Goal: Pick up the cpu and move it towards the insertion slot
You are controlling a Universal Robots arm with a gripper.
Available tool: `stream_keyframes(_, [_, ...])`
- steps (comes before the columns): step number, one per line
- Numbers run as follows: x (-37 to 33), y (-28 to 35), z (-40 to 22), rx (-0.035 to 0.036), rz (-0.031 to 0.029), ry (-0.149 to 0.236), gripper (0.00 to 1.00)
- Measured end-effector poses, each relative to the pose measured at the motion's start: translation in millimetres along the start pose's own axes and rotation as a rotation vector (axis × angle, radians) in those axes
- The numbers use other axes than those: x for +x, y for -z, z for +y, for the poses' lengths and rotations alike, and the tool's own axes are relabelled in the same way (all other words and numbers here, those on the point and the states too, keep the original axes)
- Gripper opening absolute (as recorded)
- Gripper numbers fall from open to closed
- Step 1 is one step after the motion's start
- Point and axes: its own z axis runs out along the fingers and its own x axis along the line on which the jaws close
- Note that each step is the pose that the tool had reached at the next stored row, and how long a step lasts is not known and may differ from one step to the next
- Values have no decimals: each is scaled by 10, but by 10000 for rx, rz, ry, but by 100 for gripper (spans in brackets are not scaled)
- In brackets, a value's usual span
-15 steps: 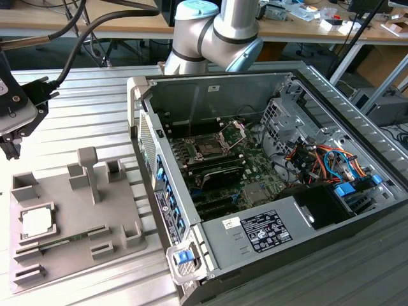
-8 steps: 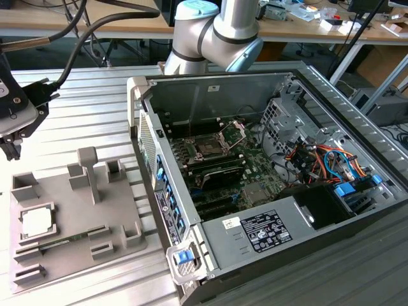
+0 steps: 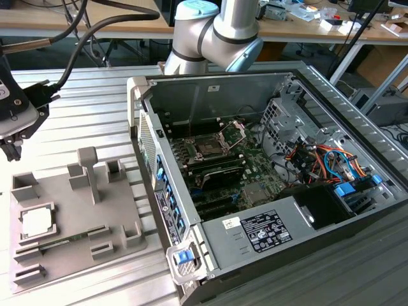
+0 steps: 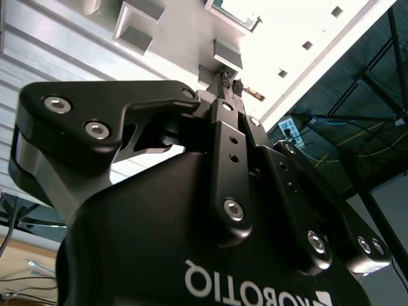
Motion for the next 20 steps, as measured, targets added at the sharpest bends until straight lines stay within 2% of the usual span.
stream_keyframes(20, [0, -44, -2, 0, 0, 0, 11])
